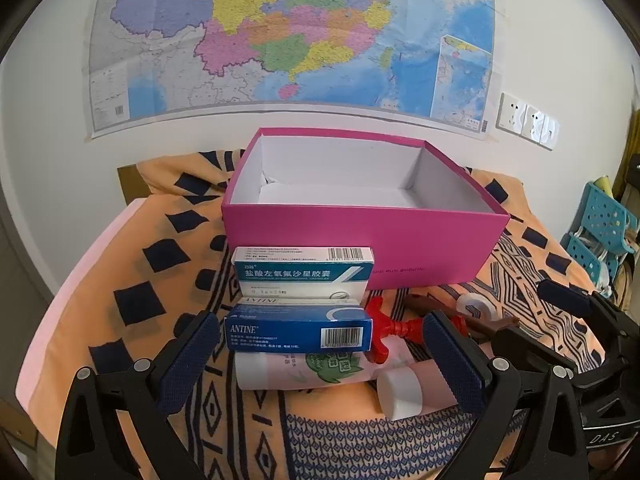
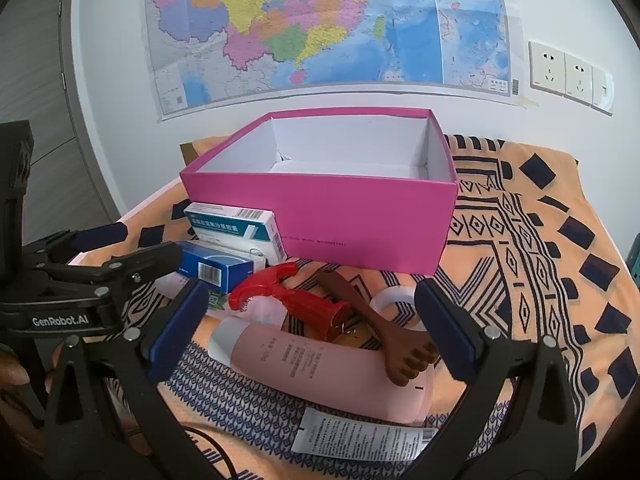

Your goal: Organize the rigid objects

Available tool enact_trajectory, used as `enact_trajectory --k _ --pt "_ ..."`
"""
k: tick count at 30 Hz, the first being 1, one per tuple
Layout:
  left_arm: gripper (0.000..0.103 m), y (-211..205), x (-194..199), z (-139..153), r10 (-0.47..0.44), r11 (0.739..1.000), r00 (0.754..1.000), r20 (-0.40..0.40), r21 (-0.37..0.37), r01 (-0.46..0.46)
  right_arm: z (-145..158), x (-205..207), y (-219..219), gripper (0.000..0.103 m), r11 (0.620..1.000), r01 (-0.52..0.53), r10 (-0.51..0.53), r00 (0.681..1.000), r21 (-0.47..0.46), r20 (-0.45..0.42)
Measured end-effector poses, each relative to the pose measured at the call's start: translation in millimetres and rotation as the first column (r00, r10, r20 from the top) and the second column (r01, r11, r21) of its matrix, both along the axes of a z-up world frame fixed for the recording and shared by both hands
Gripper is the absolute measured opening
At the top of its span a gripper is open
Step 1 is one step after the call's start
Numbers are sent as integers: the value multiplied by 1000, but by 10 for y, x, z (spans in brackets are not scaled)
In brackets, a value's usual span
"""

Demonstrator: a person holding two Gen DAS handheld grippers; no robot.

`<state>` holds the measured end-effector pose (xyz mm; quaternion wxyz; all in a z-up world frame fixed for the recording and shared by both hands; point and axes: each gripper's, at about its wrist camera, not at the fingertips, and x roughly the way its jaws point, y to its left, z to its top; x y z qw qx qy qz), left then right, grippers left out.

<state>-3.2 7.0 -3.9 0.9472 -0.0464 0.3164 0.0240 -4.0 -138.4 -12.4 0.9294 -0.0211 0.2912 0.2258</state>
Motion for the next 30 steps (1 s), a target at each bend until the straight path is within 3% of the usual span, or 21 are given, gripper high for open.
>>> enact_trajectory --k 30 --pt "103 20 70 -2 1 1000 1000 -12 8 -1 -33 75 10 103 999 -36 37 999 36 -29"
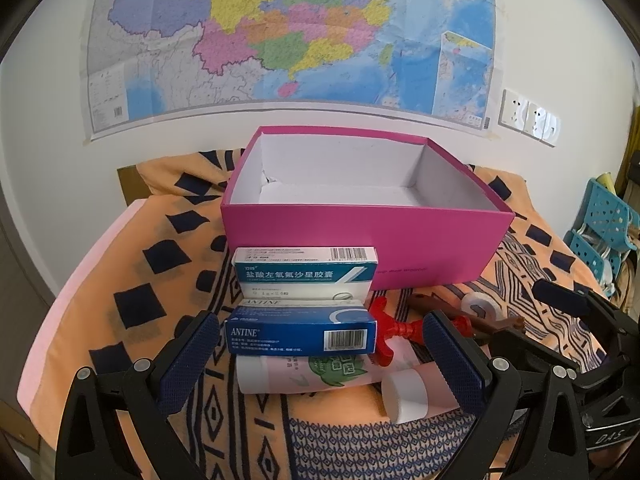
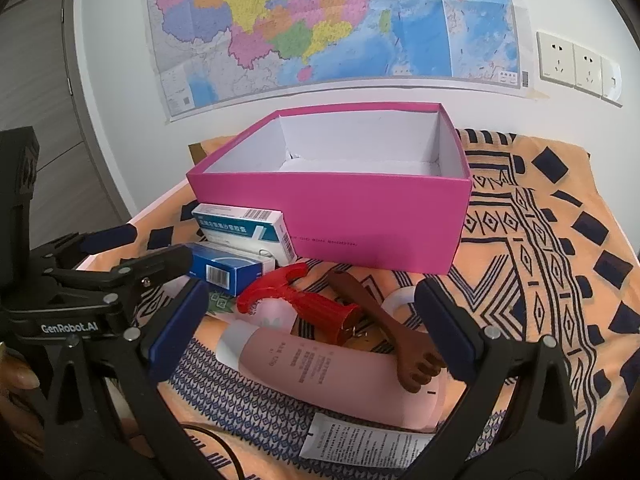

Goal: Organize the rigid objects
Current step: 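Close the right gripper on the blue ANTINE medicine box and lift it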

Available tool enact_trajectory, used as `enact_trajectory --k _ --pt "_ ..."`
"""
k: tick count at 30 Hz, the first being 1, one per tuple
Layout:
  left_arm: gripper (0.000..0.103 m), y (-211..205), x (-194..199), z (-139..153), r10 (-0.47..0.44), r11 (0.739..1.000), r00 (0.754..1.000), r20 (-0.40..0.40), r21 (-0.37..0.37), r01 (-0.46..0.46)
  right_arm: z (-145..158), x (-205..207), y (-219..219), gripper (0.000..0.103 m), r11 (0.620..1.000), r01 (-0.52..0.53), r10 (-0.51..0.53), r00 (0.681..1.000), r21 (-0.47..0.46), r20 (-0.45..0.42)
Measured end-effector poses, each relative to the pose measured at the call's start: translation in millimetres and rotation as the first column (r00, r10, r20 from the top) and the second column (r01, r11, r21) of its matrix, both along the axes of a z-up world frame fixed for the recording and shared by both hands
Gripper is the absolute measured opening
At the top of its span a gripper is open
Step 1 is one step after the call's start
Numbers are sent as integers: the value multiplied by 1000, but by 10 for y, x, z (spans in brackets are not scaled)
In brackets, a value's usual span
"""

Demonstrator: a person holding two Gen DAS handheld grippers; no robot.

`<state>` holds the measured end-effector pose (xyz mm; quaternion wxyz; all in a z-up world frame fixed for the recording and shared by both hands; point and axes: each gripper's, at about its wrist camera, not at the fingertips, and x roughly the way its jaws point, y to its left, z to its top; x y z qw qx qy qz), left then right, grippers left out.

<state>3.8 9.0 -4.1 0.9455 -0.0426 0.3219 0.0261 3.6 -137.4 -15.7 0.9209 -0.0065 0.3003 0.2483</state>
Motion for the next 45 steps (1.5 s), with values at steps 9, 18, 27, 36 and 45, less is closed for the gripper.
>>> enact_trajectory --k 9,18,27,36,45 --pt "103 93 43 -93 5 1000 1000 -16 0 -5 -39 71 74 103 999 -40 40 999 9 -29" --pt "96 403 153 -328 11 999 996 -88 -52 -15 -140 238 203 98 995 -93 96 990 27 -100" --pt "83 469 212 -429 -35 997 993 -115 -67 27 -194 389 411 75 982 -182 188 970 52 -156" --pt "69 563 318 -414 -123 987 985 -124 -120 108 -228 542 670 60 961 -262 274 940 85 -205" --pt "68 594 363 -434 -171 975 974 -149 -165 146 -335 681 741 51 952 -275 301 915 132 -268"
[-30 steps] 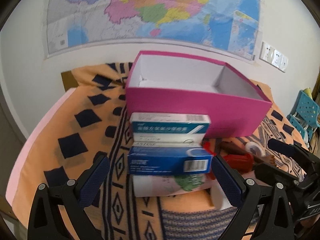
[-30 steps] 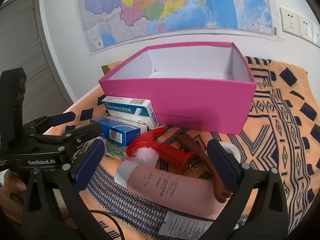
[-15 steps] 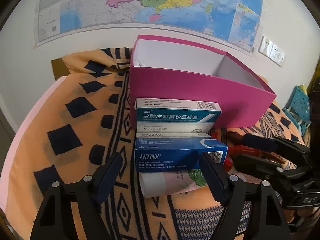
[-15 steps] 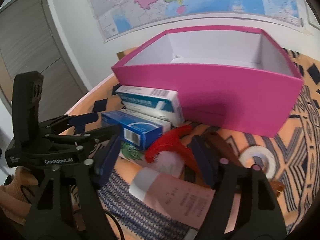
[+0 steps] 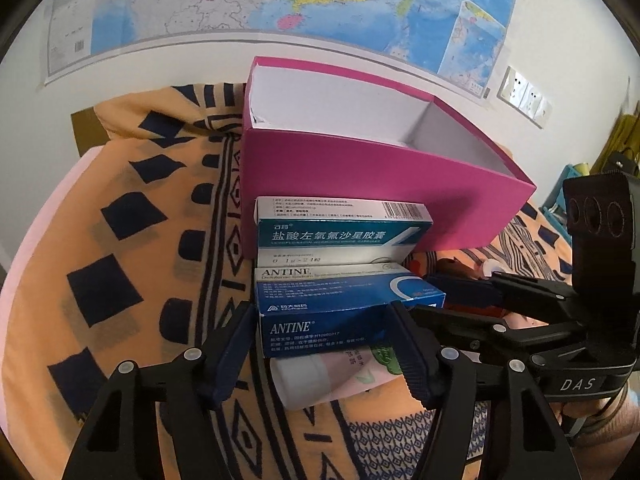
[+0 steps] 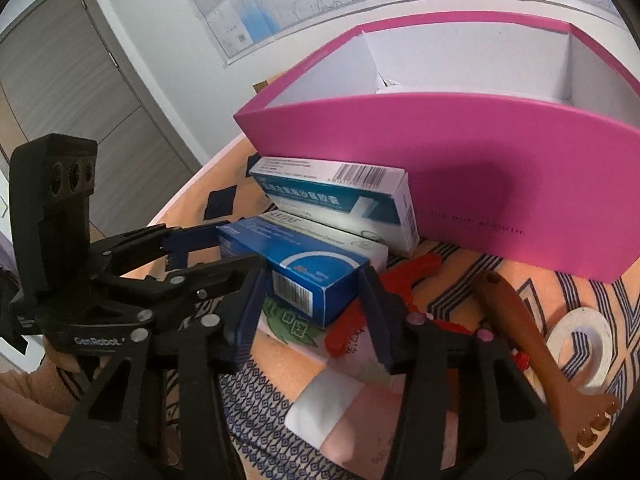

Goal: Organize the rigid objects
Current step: 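Close the right gripper on the blue ANTINE medicine box and lift it, then carry the blue box over the magenta box and release it inside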

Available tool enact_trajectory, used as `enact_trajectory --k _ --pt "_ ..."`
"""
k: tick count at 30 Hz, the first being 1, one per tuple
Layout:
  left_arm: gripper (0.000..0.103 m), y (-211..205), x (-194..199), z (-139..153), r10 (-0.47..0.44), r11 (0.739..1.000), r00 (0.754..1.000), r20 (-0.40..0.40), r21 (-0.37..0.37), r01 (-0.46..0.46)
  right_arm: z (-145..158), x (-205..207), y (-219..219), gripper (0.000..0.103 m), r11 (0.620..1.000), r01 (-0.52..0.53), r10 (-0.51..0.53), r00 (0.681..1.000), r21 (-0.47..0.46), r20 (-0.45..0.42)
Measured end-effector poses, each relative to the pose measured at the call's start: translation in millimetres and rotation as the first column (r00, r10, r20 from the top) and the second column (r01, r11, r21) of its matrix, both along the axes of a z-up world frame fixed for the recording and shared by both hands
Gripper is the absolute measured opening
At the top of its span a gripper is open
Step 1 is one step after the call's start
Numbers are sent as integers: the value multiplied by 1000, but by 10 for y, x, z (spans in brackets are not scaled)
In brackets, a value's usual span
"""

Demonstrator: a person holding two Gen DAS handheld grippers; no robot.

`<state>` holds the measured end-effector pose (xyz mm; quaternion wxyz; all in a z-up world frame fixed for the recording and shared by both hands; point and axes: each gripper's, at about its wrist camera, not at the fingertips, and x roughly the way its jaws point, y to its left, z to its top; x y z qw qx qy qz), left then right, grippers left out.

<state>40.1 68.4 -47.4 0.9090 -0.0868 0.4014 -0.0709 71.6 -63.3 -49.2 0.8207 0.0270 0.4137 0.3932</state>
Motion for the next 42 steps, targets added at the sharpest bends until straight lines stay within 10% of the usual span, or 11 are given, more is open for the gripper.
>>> enact_trajectory --k 42 --pt "67 -538 -227 934 -95 993 965 242 97 74 867 -302 -418 47 999 26 -34 954 31 299"
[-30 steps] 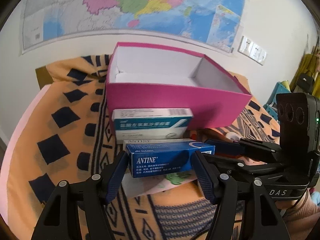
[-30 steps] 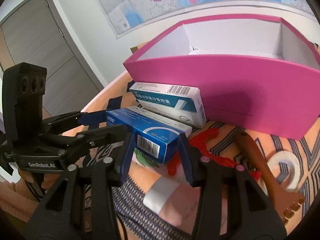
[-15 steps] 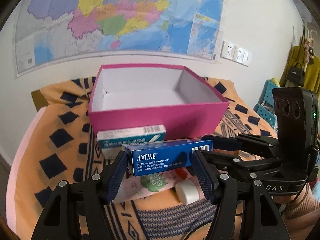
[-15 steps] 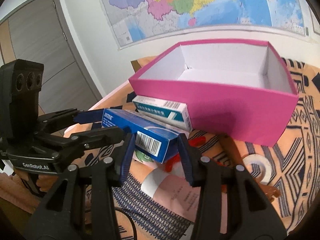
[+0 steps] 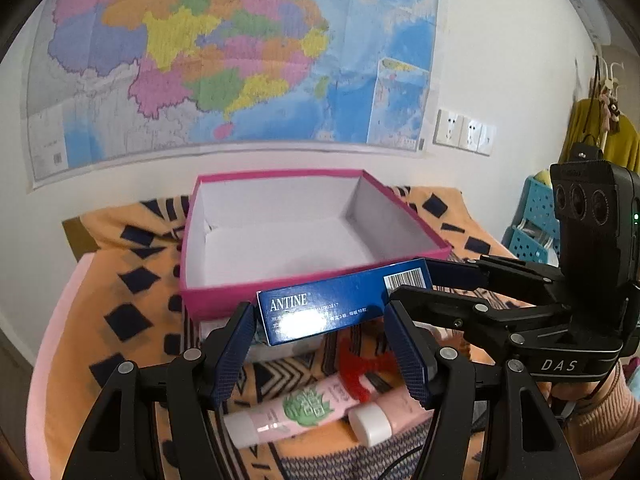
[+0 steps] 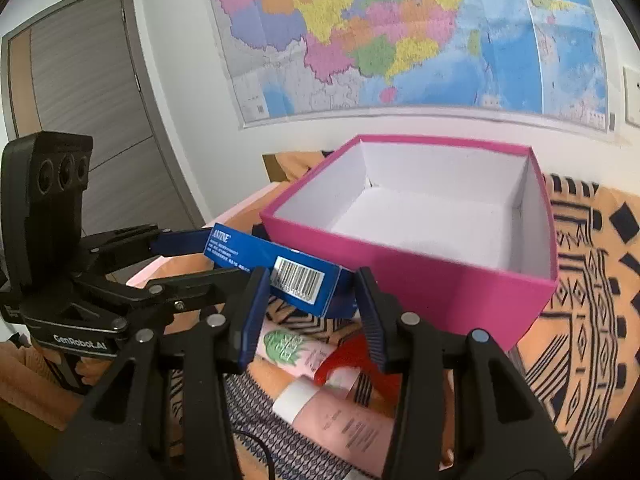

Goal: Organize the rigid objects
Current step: 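Carry the blue box over the magenta box and release it inside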

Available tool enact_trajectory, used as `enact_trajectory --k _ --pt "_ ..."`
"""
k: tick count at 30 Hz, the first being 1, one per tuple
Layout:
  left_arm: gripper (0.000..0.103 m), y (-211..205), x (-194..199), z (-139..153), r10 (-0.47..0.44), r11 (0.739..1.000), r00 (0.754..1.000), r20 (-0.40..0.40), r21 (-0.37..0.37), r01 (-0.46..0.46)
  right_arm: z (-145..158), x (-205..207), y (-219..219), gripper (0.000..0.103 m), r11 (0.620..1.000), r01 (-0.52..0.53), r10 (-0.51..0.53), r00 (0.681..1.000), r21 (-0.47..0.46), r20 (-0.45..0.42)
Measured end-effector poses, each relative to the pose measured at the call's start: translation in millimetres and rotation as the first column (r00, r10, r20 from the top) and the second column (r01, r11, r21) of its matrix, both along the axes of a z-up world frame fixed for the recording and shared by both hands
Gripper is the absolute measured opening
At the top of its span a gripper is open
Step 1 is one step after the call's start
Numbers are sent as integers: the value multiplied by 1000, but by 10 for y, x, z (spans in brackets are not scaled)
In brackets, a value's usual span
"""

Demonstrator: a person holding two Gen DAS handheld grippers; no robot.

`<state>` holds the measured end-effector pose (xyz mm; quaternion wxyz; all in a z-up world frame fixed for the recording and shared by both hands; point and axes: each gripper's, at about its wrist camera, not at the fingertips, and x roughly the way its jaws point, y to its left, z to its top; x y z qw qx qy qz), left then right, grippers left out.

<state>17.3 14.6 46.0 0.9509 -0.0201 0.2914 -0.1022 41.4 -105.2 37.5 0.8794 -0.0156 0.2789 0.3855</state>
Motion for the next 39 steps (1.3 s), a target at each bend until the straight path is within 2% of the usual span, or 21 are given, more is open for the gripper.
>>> enact_trajectory --k 9,15,20,28,33,39 --pt "67 71 303 262 17 1000 998 68 12 -17 285 264 32 47 999 -1 -2 998 35 61" --pt "67 200 715 276 37 999 999 40 -6 -37 366 642 77 47 996 12 -15 999 84 32" --pt "67 294 1008 82 54 998 998 -42 -11 -55 209 1000 154 47 996 24 -20 998 85 -52" --pt "66 411 1214 -228 122 992 982 -146 7 -123 -160 1355 312 47 999 16 -7 981 44 -195" --pt "66 479 1145 -207 178 984 977 -121 9 -178 -301 1451 328 47 996 89 -91 972 -19 -218" --pt "67 556 922 -160 185 983 981 -65 5 -185 -275 1294 178 47 995 96 -97 977 -12 -188"
